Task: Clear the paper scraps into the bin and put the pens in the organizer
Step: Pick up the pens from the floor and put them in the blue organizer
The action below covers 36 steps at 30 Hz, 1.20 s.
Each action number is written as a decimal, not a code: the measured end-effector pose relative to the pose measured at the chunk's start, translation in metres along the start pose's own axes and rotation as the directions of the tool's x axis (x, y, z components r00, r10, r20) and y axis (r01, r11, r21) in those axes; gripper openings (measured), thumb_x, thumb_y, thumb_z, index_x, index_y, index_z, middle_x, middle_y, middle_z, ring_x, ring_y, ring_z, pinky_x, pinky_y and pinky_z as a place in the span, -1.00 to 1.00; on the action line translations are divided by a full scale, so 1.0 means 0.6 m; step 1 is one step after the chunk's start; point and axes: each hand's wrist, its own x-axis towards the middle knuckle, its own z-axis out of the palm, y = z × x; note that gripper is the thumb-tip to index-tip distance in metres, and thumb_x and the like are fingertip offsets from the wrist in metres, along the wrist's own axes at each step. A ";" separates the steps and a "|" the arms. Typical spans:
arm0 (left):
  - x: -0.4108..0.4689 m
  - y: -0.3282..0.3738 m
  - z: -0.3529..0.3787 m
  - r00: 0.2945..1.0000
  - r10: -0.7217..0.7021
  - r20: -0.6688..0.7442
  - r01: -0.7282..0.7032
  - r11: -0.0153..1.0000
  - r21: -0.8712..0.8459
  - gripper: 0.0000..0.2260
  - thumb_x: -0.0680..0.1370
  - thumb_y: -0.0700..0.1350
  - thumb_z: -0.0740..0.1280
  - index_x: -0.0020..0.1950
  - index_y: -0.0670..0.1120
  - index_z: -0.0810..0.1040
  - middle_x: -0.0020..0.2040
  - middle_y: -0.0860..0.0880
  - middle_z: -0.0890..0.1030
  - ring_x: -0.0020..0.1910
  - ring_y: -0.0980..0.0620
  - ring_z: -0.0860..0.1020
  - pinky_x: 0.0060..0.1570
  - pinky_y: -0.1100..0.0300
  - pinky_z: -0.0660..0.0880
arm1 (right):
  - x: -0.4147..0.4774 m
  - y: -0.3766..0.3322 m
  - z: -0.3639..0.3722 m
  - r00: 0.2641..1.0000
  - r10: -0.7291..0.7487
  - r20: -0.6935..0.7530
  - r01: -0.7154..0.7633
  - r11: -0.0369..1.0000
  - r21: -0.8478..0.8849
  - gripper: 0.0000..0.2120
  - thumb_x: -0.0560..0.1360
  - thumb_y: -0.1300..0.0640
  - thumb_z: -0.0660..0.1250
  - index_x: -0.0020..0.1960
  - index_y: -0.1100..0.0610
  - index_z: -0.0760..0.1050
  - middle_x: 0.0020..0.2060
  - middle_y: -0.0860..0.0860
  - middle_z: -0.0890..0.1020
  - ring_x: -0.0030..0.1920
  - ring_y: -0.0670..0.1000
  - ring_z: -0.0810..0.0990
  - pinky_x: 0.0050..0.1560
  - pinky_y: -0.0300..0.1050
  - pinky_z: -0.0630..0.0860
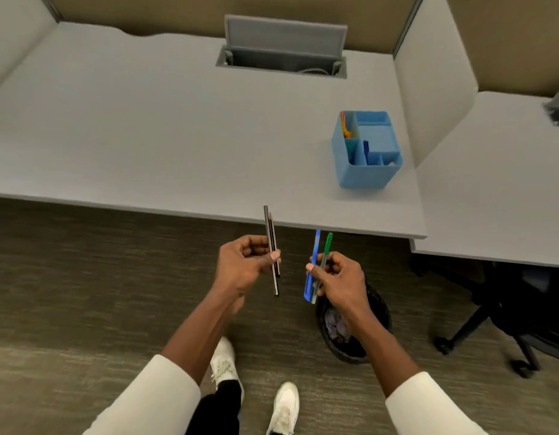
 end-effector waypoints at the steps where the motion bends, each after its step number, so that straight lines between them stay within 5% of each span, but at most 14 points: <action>1: 0.004 0.014 -0.001 1.000 0.010 0.015 -0.009 1.000 -0.011 -0.72 0.45 -0.31 0.58 0.13 -0.15 0.69 0.02 -0.15 0.75 0.05 -0.13 0.75 0.08 -0.02 0.71 | 0.002 -0.017 0.000 1.000 0.003 -0.006 -0.003 1.000 0.018 -0.87 0.54 0.14 0.55 0.06 0.02 0.66 -0.12 0.05 0.77 -0.15 -0.02 0.78 -0.12 -0.04 0.76; 4: 0.019 0.062 -0.010 0.998 0.021 0.056 -0.018 0.998 -0.055 -0.74 0.47 -0.33 0.55 0.13 -0.13 0.68 0.02 -0.14 0.76 0.05 -0.10 0.76 0.14 -0.07 0.69 | 0.014 -0.065 0.005 1.000 0.011 -0.022 -0.010 0.998 0.054 -0.83 0.54 0.13 0.54 0.11 0.02 0.65 -0.10 0.04 0.76 -0.15 -0.02 0.78 -0.21 -0.21 0.69; 9: 0.065 0.166 -0.047 0.984 0.102 0.145 -0.098 0.994 -0.039 -0.75 0.53 -0.34 0.48 0.18 -0.14 0.66 0.02 -0.07 0.78 0.03 -0.03 0.77 0.13 -0.03 0.68 | 0.042 -0.150 0.027 0.995 -0.012 -0.096 0.020 0.996 0.088 -0.85 0.54 0.11 0.54 0.09 0.05 0.65 -0.09 0.05 0.76 -0.14 0.02 0.78 -0.21 -0.21 0.69; 19: 0.174 0.342 -0.100 0.948 0.215 0.236 -0.210 0.977 -0.048 -0.71 0.48 -0.36 0.55 0.18 -0.24 0.68 0.02 -0.23 0.76 -0.03 -0.20 0.77 0.04 -0.08 0.71 | 0.075 -0.280 0.043 0.962 0.019 -0.273 0.042 0.976 0.215 -0.81 0.53 0.11 0.56 0.12 0.06 0.66 -0.08 0.00 0.79 -0.14 -0.02 0.77 -0.20 -0.21 0.66; 36: 0.292 0.359 0.063 0.929 0.309 0.202 -0.330 0.941 0.079 -0.75 0.45 -0.28 0.60 0.08 -0.10 0.71 -0.08 -0.09 0.78 -0.04 -0.13 0.76 0.12 -0.14 0.70 | 0.207 -0.271 -0.082 0.911 -0.053 -0.408 0.110 0.987 0.116 -0.80 0.52 0.11 0.57 0.07 0.17 0.66 -0.17 0.09 0.76 -0.40 -0.09 0.66 -0.21 -0.11 0.67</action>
